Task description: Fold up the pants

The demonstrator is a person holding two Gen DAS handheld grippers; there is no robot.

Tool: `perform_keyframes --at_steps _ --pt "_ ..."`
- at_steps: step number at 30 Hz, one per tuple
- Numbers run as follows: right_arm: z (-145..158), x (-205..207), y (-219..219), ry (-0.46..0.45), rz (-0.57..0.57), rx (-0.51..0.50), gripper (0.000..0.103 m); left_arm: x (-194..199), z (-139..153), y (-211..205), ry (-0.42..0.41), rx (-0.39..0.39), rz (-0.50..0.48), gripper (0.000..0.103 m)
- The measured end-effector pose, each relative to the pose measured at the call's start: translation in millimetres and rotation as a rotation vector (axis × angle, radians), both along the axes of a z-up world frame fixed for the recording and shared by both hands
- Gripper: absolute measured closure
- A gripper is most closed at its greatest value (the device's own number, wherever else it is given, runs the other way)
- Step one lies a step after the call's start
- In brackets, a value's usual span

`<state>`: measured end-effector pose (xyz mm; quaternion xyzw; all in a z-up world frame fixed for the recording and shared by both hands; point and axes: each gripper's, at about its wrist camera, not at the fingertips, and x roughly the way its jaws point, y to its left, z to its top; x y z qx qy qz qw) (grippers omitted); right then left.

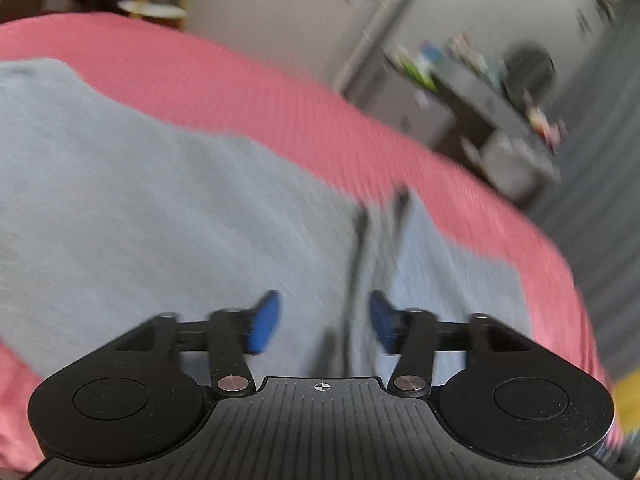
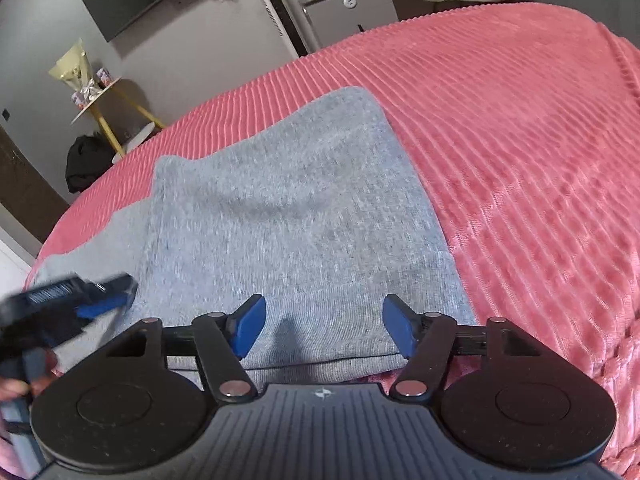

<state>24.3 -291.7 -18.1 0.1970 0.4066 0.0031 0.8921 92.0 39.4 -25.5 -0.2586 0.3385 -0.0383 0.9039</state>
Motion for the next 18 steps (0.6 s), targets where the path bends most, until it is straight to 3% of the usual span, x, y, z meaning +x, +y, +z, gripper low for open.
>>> perform_keyframes --at_steps 3,6,10,13,16,18 --pt "-1 -2 -6 -0.007 -0.013 0.037 0.036 -21 19 65 -0.047 -0.095 0.176 0.025" --pt "-2 -4 -13 -0.012 -0.034 0.089 0.036 -52 22 142 -0.059 -0.184 0.358 0.024" --pt "-4 -3 -15 -0.015 -0.053 0.133 0.035 -87 -1 222 -0.009 -0.281 0.588 0.025" --pt "-5 -2 -16 -0.017 -0.058 0.147 0.033 -89 -24 251 0.025 -0.371 0.622 0.026" --pt "-6 -2 -16 -0.017 -0.060 0.155 0.033 -76 -48 267 0.048 -0.453 0.583 0.030" --pt "-6 -2 -16 -0.014 -0.060 0.153 0.033 -67 -62 274 0.030 -0.548 0.571 0.030"
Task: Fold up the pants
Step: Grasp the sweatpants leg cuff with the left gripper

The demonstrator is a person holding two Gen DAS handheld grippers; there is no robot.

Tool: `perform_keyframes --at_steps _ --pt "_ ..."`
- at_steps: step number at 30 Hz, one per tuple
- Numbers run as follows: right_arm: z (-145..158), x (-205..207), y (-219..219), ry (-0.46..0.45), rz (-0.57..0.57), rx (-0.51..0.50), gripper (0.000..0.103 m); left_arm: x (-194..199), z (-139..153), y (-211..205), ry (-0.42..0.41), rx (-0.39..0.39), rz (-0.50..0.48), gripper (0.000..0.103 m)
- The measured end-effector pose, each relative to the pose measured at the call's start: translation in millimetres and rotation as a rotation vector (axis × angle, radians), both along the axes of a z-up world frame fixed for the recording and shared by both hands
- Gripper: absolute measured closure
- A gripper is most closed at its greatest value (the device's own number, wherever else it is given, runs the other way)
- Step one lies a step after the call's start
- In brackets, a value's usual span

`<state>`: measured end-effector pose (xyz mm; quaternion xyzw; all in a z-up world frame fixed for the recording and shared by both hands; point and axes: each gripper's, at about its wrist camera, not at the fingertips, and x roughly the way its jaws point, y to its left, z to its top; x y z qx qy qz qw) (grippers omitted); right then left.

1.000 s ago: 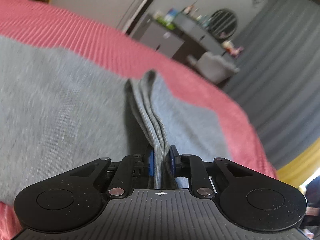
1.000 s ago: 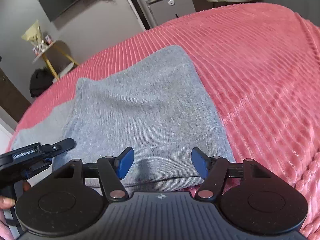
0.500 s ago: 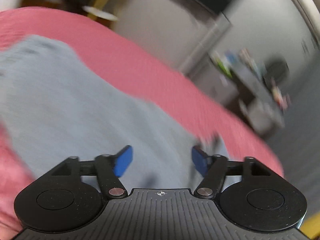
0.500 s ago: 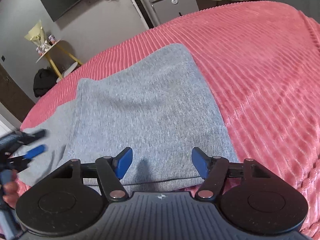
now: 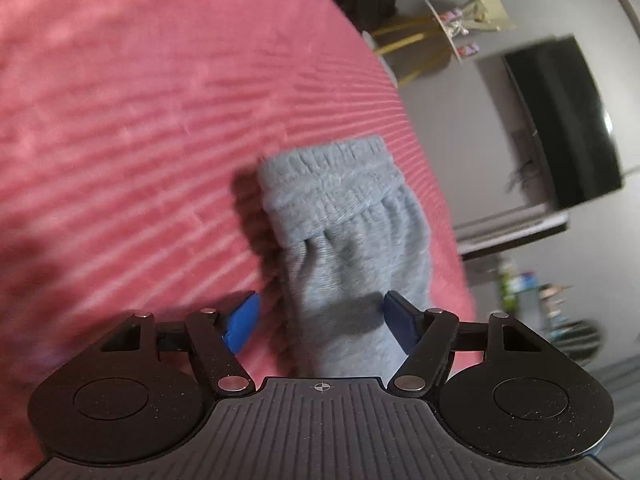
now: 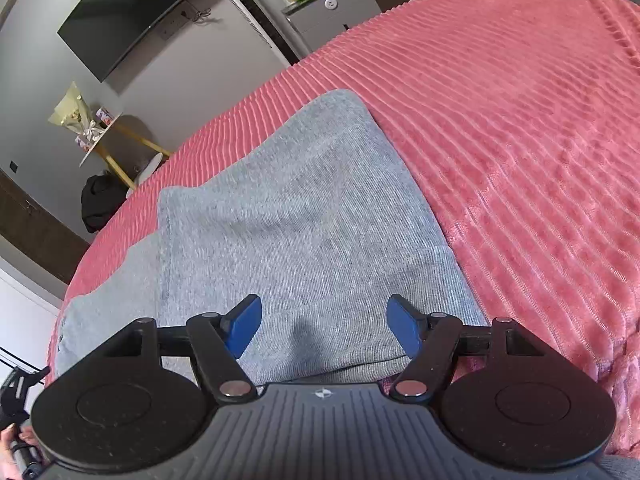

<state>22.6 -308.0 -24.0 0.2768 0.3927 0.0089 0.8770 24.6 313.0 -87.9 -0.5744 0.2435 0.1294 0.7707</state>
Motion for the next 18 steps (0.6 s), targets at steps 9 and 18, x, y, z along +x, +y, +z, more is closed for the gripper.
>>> perform_keyframes --at_steps 9,18 --pt "0 6 9 0.019 0.011 -0.063 0.032 42 -18 23 -0.015 -0.012 0.001 0.063" --pt "1 9 17 0.026 0.024 -0.111 0.029 35 36 -19 -0.053 0.400 -0.099 0.068"
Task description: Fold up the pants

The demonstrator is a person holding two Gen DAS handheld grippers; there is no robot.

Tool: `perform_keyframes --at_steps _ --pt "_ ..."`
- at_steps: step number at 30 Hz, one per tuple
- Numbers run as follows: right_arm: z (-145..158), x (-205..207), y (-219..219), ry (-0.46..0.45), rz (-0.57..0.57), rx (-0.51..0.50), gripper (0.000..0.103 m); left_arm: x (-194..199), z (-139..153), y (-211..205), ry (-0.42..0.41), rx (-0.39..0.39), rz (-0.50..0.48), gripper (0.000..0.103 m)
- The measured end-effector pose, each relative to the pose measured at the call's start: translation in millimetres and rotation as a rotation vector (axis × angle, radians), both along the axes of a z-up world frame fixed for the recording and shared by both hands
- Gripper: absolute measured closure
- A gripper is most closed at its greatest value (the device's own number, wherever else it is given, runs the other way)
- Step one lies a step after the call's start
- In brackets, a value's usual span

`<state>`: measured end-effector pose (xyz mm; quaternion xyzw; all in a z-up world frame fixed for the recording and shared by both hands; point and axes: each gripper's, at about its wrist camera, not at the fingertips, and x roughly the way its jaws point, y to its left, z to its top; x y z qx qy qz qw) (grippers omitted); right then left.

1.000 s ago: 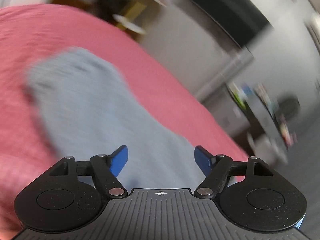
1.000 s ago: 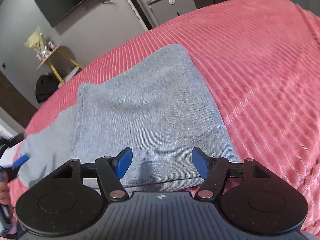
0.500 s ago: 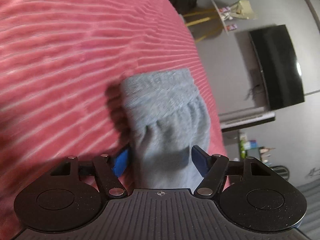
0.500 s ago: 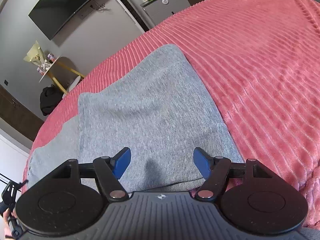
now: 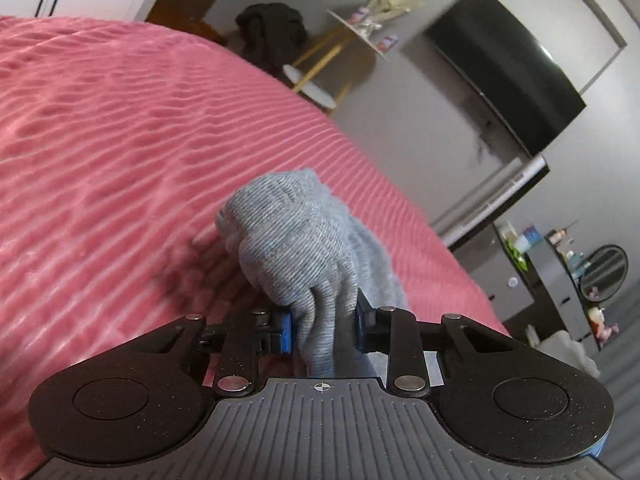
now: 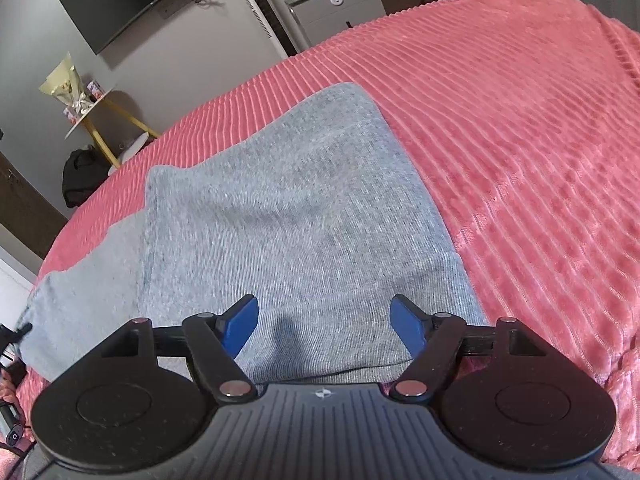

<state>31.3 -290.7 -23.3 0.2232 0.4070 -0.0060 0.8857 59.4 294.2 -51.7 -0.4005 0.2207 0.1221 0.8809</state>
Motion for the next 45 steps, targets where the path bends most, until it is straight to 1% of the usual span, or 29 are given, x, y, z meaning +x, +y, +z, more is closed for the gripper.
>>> perform_keyframes --at_steps 1,2,3,5,7,9,10,11,12,13,15,17,19,20,22,25,26,28,29,30,31,32,35,37,38,40,42,43,45 --pt "0 0 -1 -0.002 -0.001 0.005 0.029 1 -2 -1 0.002 -0.009 0.006 0.062" --pt "0 -1 -2 -0.004 -0.002 0.012 0.029 3 -6 -1 0.015 -0.018 0.009 0.050" --pt "0 -1 -3 -0.006 -0.005 0.021 0.029 6 -10 -2 0.040 -0.028 0.015 0.042" --pt "-1 -2 -6 -0.009 -0.012 0.040 0.029 11 -18 -3 0.091 -0.037 0.032 0.038" --pt "-1 -3 -7 -0.012 -0.018 0.056 0.029 13 -21 -3 0.096 -0.028 0.050 0.039" --pt "-2 -3 -8 -0.014 -0.024 0.068 0.029 15 -21 -2 0.085 -0.022 0.068 0.053" --pt "-2 -3 -9 -0.014 -0.026 0.072 0.029 17 -21 -1 0.090 -0.014 0.069 0.058" --pt "-2 -3 -9 -0.014 -0.027 0.074 0.029 17 -19 -4 0.089 0.007 0.062 0.066" --pt "-2 -2 -8 -0.014 -0.028 0.075 0.029 14 -15 -9 0.078 0.044 0.053 0.073" --pt "-1 -2 -8 -0.014 -0.029 0.074 0.029 13 -8 -14 0.067 0.084 0.040 0.076" --pt "-1 -2 -8 -0.015 -0.030 0.076 0.029 12 14 -30 0.058 0.199 0.015 0.080" --pt "-1 -2 -9 -0.017 -0.034 0.084 0.029 12 42 -54 0.021 0.360 -0.035 0.081" --pt "-2 -4 -12 -0.022 -0.039 0.100 0.029 11 73 -90 -0.024 0.539 -0.105 0.081" --pt "-3 -4 -13 -0.024 -0.042 0.108 0.029 9 87 -110 -0.056 0.612 -0.145 0.081" --pt "-3 -5 -16 -0.031 -0.049 0.127 0.029 5 111 -150 -0.121 0.699 -0.249 0.081" --pt "-3 -8 -19 -0.041 -0.059 0.153 0.029 -6 133 -220 -0.216 0.743 -0.423 0.080" --pt "-2 -9 -20 -0.045 -0.061 0.160 0.029 -9 135 -245 -0.237 0.747 -0.475 0.077" --pt "-2 -11 -22 -0.054 -0.066 0.174 0.029 -13 129 -289 -0.234 0.729 -0.591 0.063" --pt "-1 -12 -23 -0.059 -0.069 0.180 0.029 -14 121 -311 -0.210 0.714 -0.648 0.052" --pt "-1 -14 -24 -0.064 -0.071 0.185 0.029 -16 112 -329 -0.182 0.703 -0.710 0.047" --pt "-1 -15 -25 -0.066 -0.075 0.189 0.029 -17 101 -347 -0.130 0.694 -0.779 0.047" --pt "0 -16 -26 -0.068 -0.078 0.193 0.029 -19 92 -358 -0.084 0.686 -0.815 0.047" --pt "3 -21 -28 -0.072 -0.077 0.198 0.029 -34 75 -357 0.007 0.656 -0.767 0.044" --pt "9 -23 -26 -0.075 -0.068 0.197 0.029 -42 73 -333 0.055 0.620 -0.687 0.035" --pt "11 -24 -25 -0.080 -0.062 0.215 0.029 -44 72 -318 0.089 0.610 -0.616 0.027" --pt "13 -23 -19 -0.102 -0.042 0.282 0.029 -48 71 -292 0.154 0.609 -0.490 0.026" --pt "9 -13 -9 -0.077 -0.028 0.340 0.029 -48 65 -269 0.201 0.586 -0.422 0.025" --pt "4 -6 -3 -0.052 -0.025 0.369 0.029 -44 64 -260 0.229 0.565 -0.397 0.025" --pt "-7 10 8 -0.004 -0.015 0.422 0.029 -47 52 -243 0.272 0.467 -0.351 0.026"
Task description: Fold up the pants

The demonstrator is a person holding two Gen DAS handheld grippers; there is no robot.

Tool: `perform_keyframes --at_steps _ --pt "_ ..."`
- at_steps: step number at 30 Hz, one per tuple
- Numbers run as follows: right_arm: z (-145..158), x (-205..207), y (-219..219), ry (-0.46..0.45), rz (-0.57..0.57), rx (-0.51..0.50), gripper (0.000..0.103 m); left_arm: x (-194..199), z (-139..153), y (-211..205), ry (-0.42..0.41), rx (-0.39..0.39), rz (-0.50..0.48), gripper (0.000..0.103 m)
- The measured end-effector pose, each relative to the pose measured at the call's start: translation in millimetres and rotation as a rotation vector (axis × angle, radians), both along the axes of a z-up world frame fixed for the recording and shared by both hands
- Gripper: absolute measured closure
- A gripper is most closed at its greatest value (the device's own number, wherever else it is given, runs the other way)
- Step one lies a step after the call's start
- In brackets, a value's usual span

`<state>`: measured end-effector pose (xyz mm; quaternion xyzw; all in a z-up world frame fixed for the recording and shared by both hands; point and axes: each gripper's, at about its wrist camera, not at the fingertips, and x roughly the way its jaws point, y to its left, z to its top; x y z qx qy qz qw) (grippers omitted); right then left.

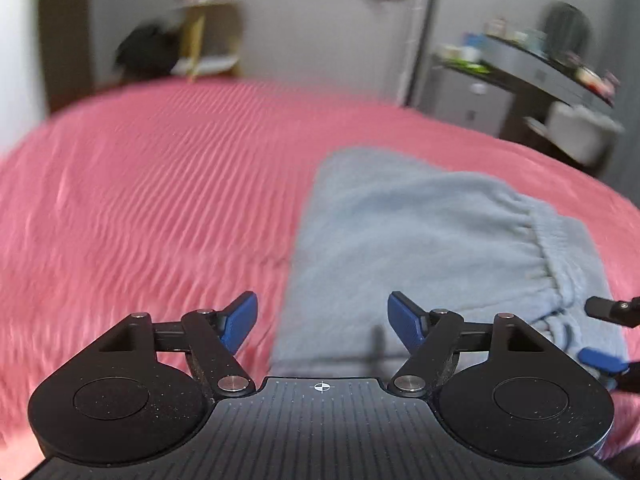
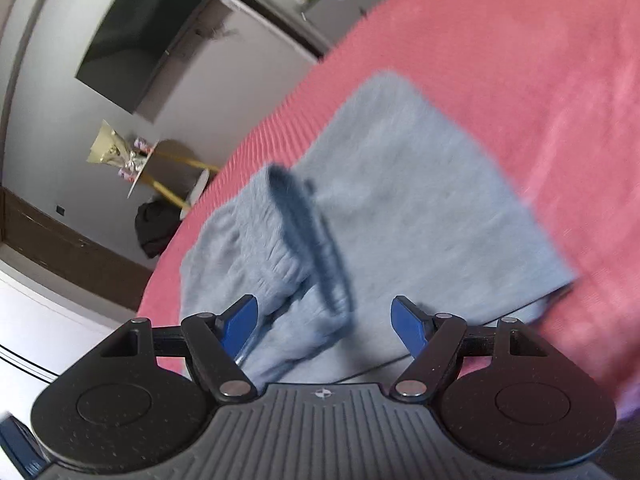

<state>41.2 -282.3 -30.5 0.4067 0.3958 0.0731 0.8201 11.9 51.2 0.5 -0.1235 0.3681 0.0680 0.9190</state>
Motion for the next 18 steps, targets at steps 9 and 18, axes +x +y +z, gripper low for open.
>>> perform_keyframes --at_steps 9,18 --pt "-17 42 39 0.066 -0.048 0.122 0.053 -3 -15 34 0.018 -0.247 0.038 0.025" --pt "6 57 81 0.038 0.005 -0.026 0.064 -5 -15 29 0.017 -0.281 0.008 0.025"
